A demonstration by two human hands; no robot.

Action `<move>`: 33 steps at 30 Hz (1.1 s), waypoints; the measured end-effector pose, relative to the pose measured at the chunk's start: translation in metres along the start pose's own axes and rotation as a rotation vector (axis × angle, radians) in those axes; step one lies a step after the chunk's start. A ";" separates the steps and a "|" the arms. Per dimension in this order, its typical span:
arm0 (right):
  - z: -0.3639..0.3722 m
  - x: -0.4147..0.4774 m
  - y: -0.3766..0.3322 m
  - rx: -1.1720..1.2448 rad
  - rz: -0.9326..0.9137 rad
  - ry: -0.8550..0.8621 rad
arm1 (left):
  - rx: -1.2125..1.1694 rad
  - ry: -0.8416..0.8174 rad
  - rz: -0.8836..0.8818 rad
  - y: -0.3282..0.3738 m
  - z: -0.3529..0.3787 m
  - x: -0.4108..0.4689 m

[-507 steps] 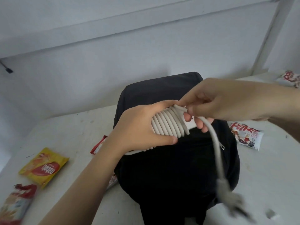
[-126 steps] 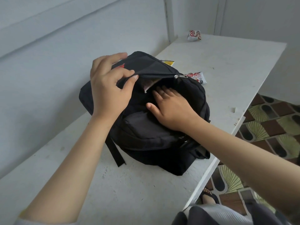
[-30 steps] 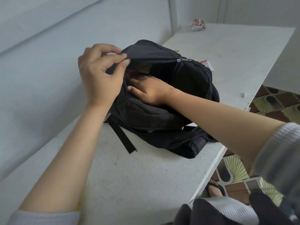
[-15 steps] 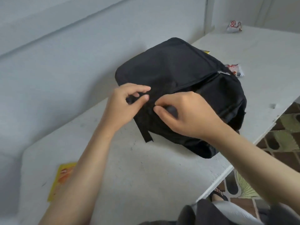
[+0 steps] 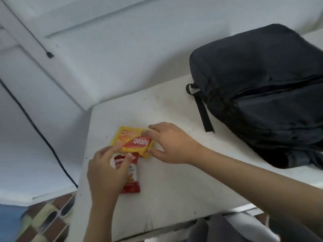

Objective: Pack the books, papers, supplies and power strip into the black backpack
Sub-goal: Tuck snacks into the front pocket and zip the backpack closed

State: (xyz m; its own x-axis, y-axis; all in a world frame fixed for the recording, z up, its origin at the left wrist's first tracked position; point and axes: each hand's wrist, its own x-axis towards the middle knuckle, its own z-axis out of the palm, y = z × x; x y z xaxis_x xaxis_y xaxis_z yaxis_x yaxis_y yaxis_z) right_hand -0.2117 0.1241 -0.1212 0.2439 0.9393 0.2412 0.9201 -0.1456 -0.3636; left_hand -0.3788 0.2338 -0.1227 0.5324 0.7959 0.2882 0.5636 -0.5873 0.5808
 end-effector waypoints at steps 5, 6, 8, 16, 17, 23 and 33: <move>0.029 0.026 -0.002 -0.147 0.066 -0.255 | 0.246 -0.103 -0.277 -0.007 0.006 -0.032; 0.031 0.028 -0.003 -0.129 0.073 -0.252 | 0.254 -0.124 -0.271 -0.008 0.007 -0.034; 0.032 0.030 -0.004 -0.099 0.078 -0.186 | 0.176 -0.097 -0.228 -0.012 0.008 -0.034; 0.000 0.001 0.015 -0.087 0.146 0.208 | -0.179 0.101 -0.009 0.016 0.010 -0.005; -0.010 -0.005 0.017 -0.101 0.162 0.293 | -0.217 0.120 0.023 0.028 0.011 0.001; -0.088 -0.051 0.037 -0.242 0.400 0.619 | -0.312 -0.022 0.136 0.089 0.041 0.055; -0.134 -0.147 0.088 -0.165 0.780 0.801 | -0.358 -0.357 0.529 0.237 0.129 0.105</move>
State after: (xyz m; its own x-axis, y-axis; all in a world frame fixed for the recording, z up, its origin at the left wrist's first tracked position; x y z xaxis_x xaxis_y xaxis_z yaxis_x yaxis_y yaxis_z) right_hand -0.1251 -0.0680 -0.0685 0.8410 0.1122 0.5293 0.4449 -0.7001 -0.5585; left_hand -0.1084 0.1592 -0.0531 0.8843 0.2868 0.3685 -0.0344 -0.7470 0.6639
